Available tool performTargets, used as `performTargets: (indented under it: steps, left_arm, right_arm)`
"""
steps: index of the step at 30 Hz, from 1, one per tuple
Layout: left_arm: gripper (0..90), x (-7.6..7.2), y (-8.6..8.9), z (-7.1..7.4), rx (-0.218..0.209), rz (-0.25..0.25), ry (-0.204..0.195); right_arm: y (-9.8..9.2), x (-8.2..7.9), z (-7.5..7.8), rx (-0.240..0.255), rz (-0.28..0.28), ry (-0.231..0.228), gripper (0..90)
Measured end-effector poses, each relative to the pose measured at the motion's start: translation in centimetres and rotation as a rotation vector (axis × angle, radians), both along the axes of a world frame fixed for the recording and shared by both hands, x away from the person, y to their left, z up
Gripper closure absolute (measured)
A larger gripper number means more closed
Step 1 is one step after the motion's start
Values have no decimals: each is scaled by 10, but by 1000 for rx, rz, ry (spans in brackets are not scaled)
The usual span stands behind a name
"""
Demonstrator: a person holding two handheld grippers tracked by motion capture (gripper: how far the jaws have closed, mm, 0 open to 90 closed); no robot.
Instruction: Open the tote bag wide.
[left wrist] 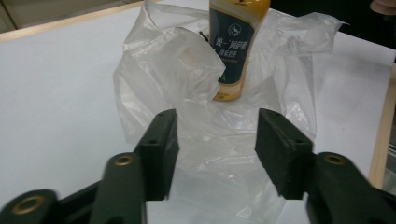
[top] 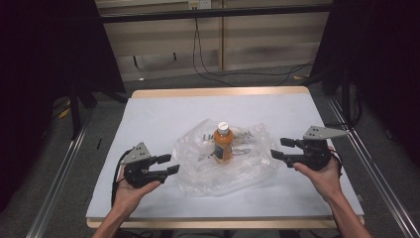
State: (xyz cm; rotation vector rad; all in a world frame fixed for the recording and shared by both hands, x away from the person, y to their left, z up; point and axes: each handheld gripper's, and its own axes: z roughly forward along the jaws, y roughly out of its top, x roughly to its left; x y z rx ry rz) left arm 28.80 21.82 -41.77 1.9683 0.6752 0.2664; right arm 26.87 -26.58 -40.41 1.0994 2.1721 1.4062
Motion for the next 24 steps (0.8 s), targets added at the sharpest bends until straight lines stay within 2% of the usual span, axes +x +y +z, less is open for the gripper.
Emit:
performTargets:
  steps: [1,2,3,6,7,9,10,12,13,15,17,18,19,20,24]
  left_arm:
    - [398,-1,0,0,-1,8,-2]
    - [291,-2,1,0,-6,18,0]
    - [291,-3,2,1,-14,29,2]
    - [185,-7,5,-1,-30,46,-2]
    - [137,-9,6,-1,-34,48,1]
    - [124,-13,8,-3,-33,47,-9]
    - [106,-17,11,-5,-34,58,-43]
    - [99,-19,12,-6,-38,74,-57]
    - [68,-21,13,-8,-65,70,-59]
    - [68,-25,16,-11,-63,68,-76]
    - [71,-29,18,-14,-65,78,-76]
    - [69,-31,22,-17,-86,102,-86]
    - [67,-31,22,-17,-86,102,-86]
    - [67,-34,26,-20,-102,142,-98]
    - [60,-39,31,-23,-123,156,-119]
  right_arm:
    - [-1,-3,-1,5,-15,2,252]
    - [-4,-8,-3,9,-38,-7,165]
    - [-4,-8,-3,9,-38,-7,165]
    - [-9,-16,-5,19,-63,-15,107]
    - [-13,-22,-6,32,-78,-21,63]
    - [-16,-25,-7,45,-84,-19,53]
    - [-19,-31,-8,51,-100,-32,38]
    - [-20,-35,-9,56,-108,-37,36]
    - [-21,-41,-11,53,-123,-59,28]
    - [-20,-44,-12,67,-125,-56,32]
    - [-19,-51,-17,65,-133,-51,31]
    - [-19,-54,-19,56,-139,-61,31]
    - [-19,-54,-19,56,-139,-61,31]
    - [-20,-59,-23,67,-162,-63,30]
    - [-25,-69,-30,78,-198,-80,27]
